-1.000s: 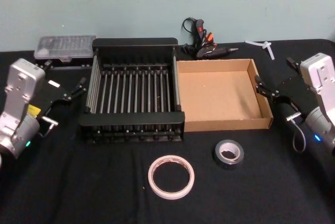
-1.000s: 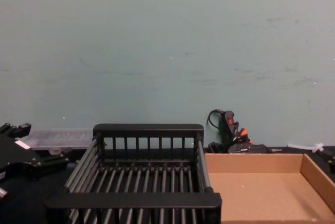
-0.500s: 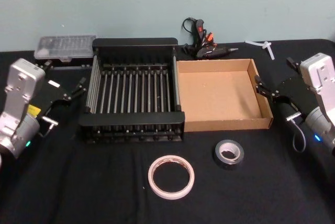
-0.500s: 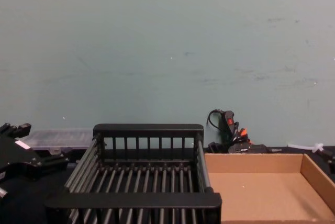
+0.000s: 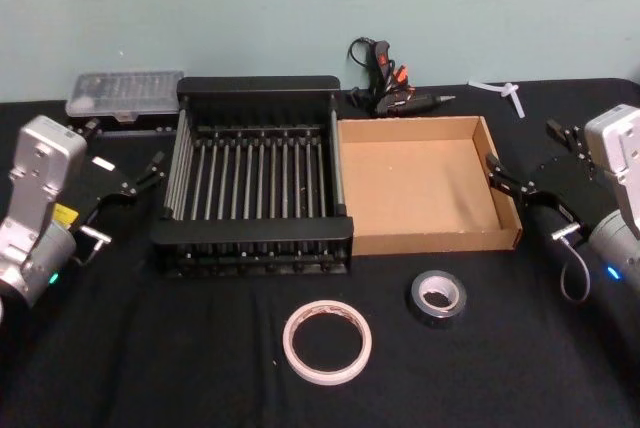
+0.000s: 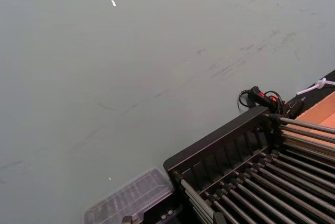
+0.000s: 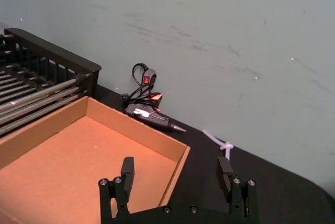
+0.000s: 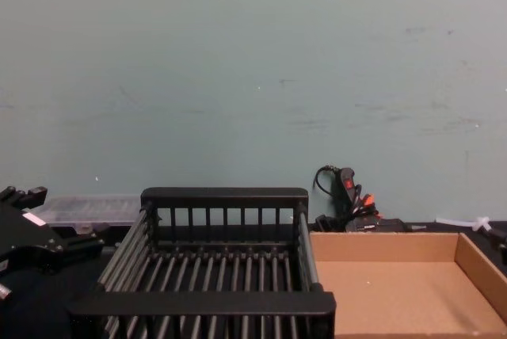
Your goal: Pick up the white tape and place it into the black box , Pick up the silver tape and place it into the brown box.
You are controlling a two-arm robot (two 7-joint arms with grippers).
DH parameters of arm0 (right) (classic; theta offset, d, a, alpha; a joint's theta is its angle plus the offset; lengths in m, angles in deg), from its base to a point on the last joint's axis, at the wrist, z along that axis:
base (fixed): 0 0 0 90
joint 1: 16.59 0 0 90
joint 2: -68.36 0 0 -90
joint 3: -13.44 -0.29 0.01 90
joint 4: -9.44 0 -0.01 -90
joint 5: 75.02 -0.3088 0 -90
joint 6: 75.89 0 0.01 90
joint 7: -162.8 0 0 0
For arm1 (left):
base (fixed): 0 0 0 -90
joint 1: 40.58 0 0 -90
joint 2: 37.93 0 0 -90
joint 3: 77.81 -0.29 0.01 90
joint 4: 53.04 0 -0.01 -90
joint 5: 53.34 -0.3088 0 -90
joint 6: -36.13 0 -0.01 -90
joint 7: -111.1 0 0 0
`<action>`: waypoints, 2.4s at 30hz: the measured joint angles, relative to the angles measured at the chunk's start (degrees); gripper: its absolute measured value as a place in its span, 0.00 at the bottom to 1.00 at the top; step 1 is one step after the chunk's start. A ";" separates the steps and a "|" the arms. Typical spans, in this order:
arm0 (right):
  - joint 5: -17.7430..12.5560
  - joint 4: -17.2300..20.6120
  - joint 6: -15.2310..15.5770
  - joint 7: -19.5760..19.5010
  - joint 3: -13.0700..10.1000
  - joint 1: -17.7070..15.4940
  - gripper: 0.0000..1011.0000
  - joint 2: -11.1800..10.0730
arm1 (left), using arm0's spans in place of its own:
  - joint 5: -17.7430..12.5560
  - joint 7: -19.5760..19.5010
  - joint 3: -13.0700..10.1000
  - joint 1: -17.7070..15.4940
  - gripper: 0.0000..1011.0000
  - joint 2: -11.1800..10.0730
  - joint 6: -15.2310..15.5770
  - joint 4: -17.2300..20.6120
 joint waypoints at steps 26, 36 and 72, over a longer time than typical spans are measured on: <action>-7.11 18.30 12.31 2.66 -8.05 -15.29 0.99 -3.40 | 0.00 0.00 0.00 0.00 0.99 0.00 0.00 0.00; -7.95 21.82 16.67 3.55 -9.66 -20.09 0.99 -3.92 | 0.00 0.00 0.00 0.00 0.99 0.00 0.00 0.00; -4.35 21.41 24.91 6.65 -8.63 -20.00 0.99 2.11 | 0.00 0.00 0.00 0.00 0.99 0.00 0.00 0.00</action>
